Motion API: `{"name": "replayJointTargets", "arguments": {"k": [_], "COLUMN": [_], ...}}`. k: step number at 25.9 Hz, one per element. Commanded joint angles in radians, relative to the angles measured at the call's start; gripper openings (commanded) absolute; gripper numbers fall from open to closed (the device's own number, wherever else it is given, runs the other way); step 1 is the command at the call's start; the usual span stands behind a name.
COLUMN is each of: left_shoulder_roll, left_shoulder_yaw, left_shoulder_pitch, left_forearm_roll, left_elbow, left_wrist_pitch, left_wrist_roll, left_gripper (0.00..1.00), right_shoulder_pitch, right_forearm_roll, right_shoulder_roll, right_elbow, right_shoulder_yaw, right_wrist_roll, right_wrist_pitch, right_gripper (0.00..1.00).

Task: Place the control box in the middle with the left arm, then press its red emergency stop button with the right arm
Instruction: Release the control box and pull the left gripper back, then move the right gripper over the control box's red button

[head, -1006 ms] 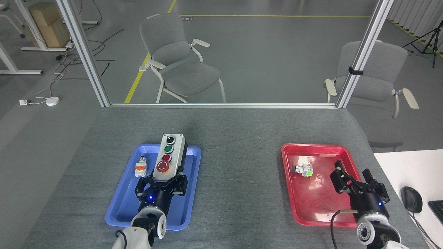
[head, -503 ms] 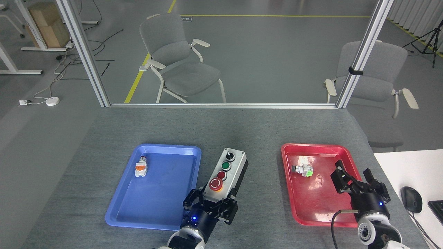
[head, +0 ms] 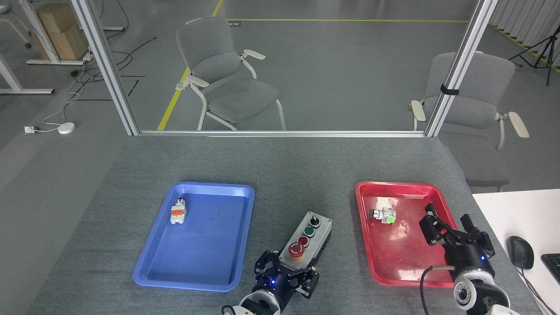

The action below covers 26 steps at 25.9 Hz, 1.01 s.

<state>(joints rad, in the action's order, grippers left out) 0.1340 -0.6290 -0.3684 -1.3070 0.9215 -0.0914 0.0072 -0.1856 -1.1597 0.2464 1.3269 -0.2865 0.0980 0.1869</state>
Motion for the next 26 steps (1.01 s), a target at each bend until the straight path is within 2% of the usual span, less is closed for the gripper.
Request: {"name": "replayJointTargets", "arguments": {"k": [1,2,3,4,5,6,11,14,17,19,22,23,26], "left_shoulder_roll": [0.003,0.003,0.003,0.003,0.003,0.003,-0.005,-0.019,-0.085,-0.151,-0.197,-0.214,-0.269], "left_shoulder_yaw": [-0.003,-0.003,-0.001,-0.001,-0.003,-0.003,0.0,0.0,0.006,0.009,0.018,0.037,0.118], "left_shoulder_pitch": [-0.011,-0.011,-0.011,-0.011,-0.011,-0.011,0.008,0.069,0.154,0.193,0.247,0.259,0.292], "left_forearm_roll": [0.002,0.002,0.002,0.002,0.002,0.005,0.015,0.015,0.015,0.018,0.019,0.019,0.02], "left_elbow": [-0.016,-0.016,-0.016,-0.016,-0.016,-0.01,0.027,0.105,0.214,0.284,0.352,0.375,0.445], "left_wrist_pitch": [-0.001,-0.002,-0.002,-0.011,-0.03,-0.047,-0.048,-0.044,-0.044,-0.044,-0.047,-0.047,-0.042], "left_wrist_roll": [-0.009,-0.009,-0.007,-0.007,-0.006,-0.006,0.005,0.005,0.005,0.005,0.005,0.005,0.005], "left_gripper": [0.0,0.12,0.31,0.62,0.87,0.96,0.98,0.99,0.99,0.99,0.99,0.99,0.99], "right_shoulder_pitch": [0.0,0.0,0.0,0.0,0.0,0.0,-0.002,-0.003,-0.025,-0.035,-0.083,-0.107,-0.184], "right_forearm_roll": [0.0,0.0,0.0,0.0,0.0,0.0,-0.003,-0.002,-0.003,-0.005,-0.005,-0.005,-0.005], "right_shoulder_roll": [0.001,0.001,0.001,0.001,0.001,0.001,0.001,0.002,0.004,0.005,0.022,0.027,0.014], "right_elbow": [-0.002,-0.003,-0.008,-0.014,-0.015,-0.015,-0.015,-0.015,-0.015,-0.017,-0.018,-0.02,-0.052], "right_shoulder_yaw": [0.0,0.0,0.0,0.0,0.0,0.0,0.003,0.003,0.006,0.015,0.078,0.119,0.234], "right_wrist_roll": [0.0,0.0,-0.001,-0.003,-0.004,-0.004,-0.008,-0.009,-0.009,-0.008,-0.003,-0.003,-0.004], "right_wrist_pitch": [-0.003,-0.004,-0.004,-0.004,-0.004,-0.009,-0.029,-0.029,-0.024,-0.015,-0.004,0.002,0.0], "right_gripper": [1.0,1.0,1.0,1.0,0.99,0.98,0.95,0.82,0.61,0.4,0.06,0.0,0.0]}}
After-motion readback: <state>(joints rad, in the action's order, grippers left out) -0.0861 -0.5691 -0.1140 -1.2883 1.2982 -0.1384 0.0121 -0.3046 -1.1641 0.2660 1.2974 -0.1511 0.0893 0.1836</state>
